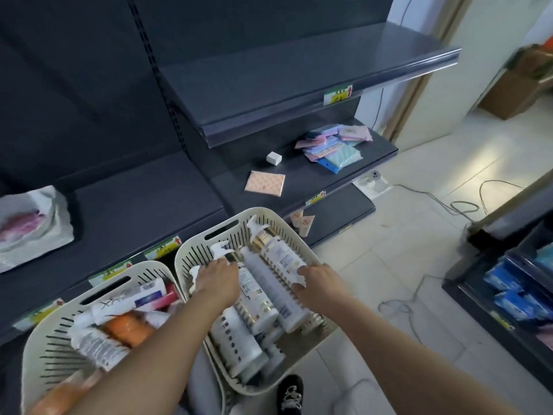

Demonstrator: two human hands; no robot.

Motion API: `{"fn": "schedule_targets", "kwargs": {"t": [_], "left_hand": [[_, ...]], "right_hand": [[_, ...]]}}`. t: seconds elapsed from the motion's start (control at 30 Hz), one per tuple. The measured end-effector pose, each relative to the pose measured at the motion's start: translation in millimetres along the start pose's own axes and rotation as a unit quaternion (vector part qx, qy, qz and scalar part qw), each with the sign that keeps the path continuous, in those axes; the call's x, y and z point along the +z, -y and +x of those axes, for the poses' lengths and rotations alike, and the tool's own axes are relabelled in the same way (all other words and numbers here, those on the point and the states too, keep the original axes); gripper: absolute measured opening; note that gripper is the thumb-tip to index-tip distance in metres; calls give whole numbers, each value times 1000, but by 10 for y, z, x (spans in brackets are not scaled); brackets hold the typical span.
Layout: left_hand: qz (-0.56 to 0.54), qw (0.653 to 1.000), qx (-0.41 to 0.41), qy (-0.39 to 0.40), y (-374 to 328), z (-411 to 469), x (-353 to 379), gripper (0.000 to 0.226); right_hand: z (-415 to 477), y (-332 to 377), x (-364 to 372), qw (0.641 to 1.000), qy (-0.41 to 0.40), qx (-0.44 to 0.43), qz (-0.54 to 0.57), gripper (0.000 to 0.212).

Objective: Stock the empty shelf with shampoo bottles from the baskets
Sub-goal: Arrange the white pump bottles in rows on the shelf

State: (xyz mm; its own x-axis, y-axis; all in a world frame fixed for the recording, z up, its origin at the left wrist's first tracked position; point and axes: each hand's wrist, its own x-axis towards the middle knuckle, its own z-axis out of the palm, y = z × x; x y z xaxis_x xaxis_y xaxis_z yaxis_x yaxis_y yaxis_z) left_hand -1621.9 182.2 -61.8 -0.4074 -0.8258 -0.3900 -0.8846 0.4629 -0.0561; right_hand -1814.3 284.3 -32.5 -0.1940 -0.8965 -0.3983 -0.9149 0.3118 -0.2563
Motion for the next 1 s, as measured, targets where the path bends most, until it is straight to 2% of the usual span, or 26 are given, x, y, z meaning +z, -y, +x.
{"fn": "schedule_targets", "kwargs": {"t": [0.13, 0.27, 0.5, 0.67, 0.83, 1.0], "left_hand": [[-75, 996, -47, 13, -3, 234, 82, 62], [-138, 983, -110, 40, 18, 391, 164, 93], [-231, 949, -196, 84, 45, 457, 267, 125], [-251, 936, -240, 53, -66, 476, 252, 112], [-176, 947, -266, 31, -252, 415, 174, 98], [-133, 947, -290, 30, -519, 313, 141, 90]], "right_hand": [[365, -11, -70, 999, 24, -18, 16, 44], [646, 10, -40, 995, 90, -9, 46, 60], [984, 10, 77, 985, 151, 11, 80, 72], [1173, -15, 113, 967, 153, 39, 199, 66], [1230, -79, 205, 976, 143, 20, 163, 80], [1266, -111, 177, 967, 184, 3, 177, 74]]}}
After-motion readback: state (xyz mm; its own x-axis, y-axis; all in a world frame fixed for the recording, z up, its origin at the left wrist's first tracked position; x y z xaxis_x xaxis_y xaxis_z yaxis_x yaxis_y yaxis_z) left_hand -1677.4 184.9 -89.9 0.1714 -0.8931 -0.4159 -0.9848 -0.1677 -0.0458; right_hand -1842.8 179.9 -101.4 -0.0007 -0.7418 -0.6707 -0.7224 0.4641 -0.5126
